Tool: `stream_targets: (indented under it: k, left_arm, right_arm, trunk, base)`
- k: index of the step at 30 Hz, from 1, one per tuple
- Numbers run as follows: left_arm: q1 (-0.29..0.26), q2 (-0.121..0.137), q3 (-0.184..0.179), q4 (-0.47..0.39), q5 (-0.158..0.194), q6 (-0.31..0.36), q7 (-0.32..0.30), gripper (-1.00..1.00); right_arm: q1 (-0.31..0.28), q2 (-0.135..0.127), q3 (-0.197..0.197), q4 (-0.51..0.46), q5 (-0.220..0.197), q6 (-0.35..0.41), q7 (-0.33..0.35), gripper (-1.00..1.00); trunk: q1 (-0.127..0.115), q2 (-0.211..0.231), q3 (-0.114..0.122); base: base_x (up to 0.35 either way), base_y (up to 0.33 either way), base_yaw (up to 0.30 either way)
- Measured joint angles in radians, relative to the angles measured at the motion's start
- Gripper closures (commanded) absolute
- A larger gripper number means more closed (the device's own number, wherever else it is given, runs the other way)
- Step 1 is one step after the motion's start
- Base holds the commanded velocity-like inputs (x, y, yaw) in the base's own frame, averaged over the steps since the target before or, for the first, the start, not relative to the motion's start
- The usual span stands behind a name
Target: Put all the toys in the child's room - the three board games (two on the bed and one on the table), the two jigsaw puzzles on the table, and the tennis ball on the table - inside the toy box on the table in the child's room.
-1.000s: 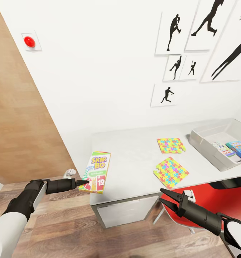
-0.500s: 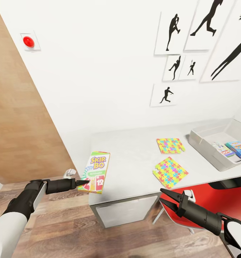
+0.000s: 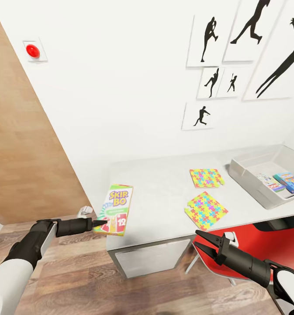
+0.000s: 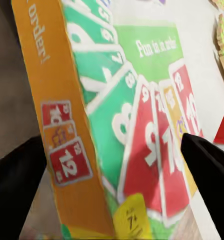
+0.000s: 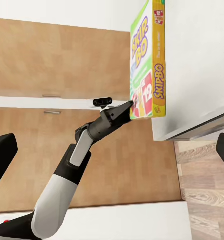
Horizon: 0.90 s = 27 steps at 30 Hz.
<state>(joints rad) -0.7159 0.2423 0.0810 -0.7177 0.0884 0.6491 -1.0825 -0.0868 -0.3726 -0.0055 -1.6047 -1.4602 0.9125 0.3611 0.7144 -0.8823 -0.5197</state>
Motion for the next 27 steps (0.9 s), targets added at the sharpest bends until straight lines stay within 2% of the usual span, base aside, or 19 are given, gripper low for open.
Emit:
stream_targets:
  k: [8, 13, 24, 26, 27]
  left_arm:
    - [0.0, 0.0, 0.001, 0.0, 0.008, 0.007, -0.009, 1.0]
    - [0.0, 0.001, 0.004, 0.0, 0.015, 0.016, -0.017, 1.0]
    - [0.0, 0.003, 0.007, 0.001, 0.004, 0.057, -0.017, 1.0]
    - [0.0, 0.004, 0.007, 0.001, 0.005, 0.059, -0.024, 1.0]
    - [0.0, 0.004, 0.008, 0.001, 0.008, 0.061, -0.043, 1.0]
  right_arm:
    - [0.0, 0.0, 0.0, 0.0, 0.0, 0.0, 0.0, -1.0]
    - [0.0, 0.0, 0.0, 0.0, 0.0, 0.0, 0.0, -1.0]
    - [0.0, 0.002, 0.001, 0.0, 0.001, -0.001, 0.0, -1.0]
    - [0.0, 0.004, 0.001, 0.0, 0.019, -0.002, 0.0, -1.0]
    - [0.0, 0.005, 0.001, 0.0, 0.042, -0.003, 0.0, -1.0]
  trunk:
    - [0.0, 0.0, 0.0]
    - [-0.019, 0.035, 0.016]
    - [-0.061, 0.112, 0.05]
    - [-0.069, 0.126, 0.056]
    - [-0.073, 0.133, 0.06]
  base:
    - [0.0, 0.0, 0.0]
    - [0.0, 0.0, 0.0]
    - [0.0, 0.0, 0.0]
    - [0.0, 0.0, 0.0]
    - [0.0, 0.0, 0.0]
